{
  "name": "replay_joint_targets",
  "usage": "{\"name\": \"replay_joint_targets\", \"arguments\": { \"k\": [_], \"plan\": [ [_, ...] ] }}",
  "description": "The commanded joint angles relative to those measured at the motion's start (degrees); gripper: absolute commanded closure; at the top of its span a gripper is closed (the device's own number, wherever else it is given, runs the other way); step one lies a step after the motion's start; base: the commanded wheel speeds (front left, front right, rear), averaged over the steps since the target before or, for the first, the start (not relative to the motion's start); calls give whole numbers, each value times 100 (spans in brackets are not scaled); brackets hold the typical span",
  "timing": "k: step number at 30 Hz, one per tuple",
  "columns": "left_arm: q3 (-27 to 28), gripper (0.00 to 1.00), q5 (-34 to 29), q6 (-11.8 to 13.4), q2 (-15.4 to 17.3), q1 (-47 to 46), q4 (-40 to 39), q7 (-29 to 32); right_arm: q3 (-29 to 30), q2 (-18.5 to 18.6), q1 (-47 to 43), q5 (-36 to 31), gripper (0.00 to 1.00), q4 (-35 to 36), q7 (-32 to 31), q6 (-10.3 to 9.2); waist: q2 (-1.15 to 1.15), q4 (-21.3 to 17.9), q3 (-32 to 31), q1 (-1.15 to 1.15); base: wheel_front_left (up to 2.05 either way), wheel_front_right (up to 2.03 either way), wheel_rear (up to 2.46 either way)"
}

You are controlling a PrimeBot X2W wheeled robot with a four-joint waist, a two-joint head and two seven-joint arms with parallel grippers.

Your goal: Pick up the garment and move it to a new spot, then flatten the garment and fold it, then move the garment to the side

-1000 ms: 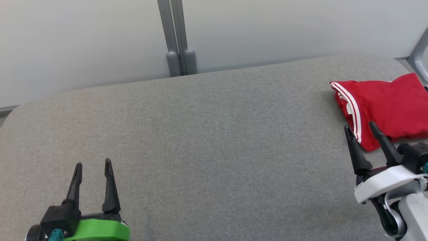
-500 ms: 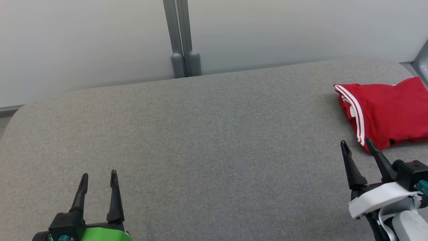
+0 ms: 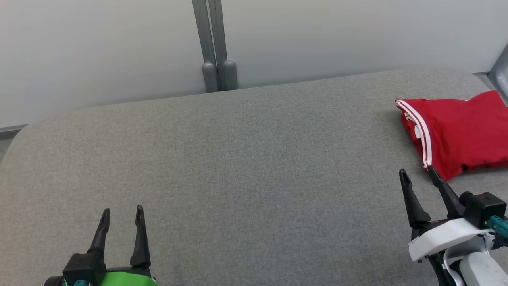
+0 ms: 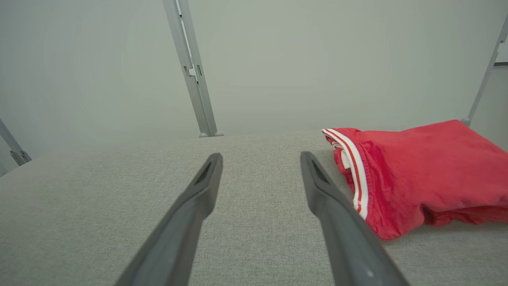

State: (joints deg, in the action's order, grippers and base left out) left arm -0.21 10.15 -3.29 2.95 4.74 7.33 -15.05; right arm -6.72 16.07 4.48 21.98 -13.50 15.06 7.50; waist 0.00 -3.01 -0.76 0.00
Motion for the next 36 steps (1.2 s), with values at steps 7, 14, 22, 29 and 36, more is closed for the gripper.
{"name": "replay_joint_targets", "arguments": {
  "k": [7, 14, 22, 29, 36],
  "plan": [
    [64, 100, 452, -24, -17, -86, 217, 173, 50, -150, -58, 394, 100, -104, -120, 0, 0, 10, 2, 0, 0, 0, 0],
    [117, 100, 1220, -64, -15, -181, 246, 361, 178, -263, -29, 1049, 100, -95, -321, 0, 0, 27, 8, 0, 0, 0, 0],
    [173, 100, 2005, -105, -13, -283, 279, 555, 309, -378, 2, 1720, 100, -86, -528, 0, 0, 46, 14, 0, 0, 0, 0],
    [222, 100, 2628, -138, -11, -369, 313, 712, 413, -472, 27, 2252, 100, -79, -692, 0, 0, 62, 19, 0, 0, 0, 0],
    [271, 100, 3223, -170, -9, -452, 349, 863, 511, -559, 51, 2756, 100, -72, -847, 0, 0, 79, 24, 0, 0, 0, 0]
  ]
}}
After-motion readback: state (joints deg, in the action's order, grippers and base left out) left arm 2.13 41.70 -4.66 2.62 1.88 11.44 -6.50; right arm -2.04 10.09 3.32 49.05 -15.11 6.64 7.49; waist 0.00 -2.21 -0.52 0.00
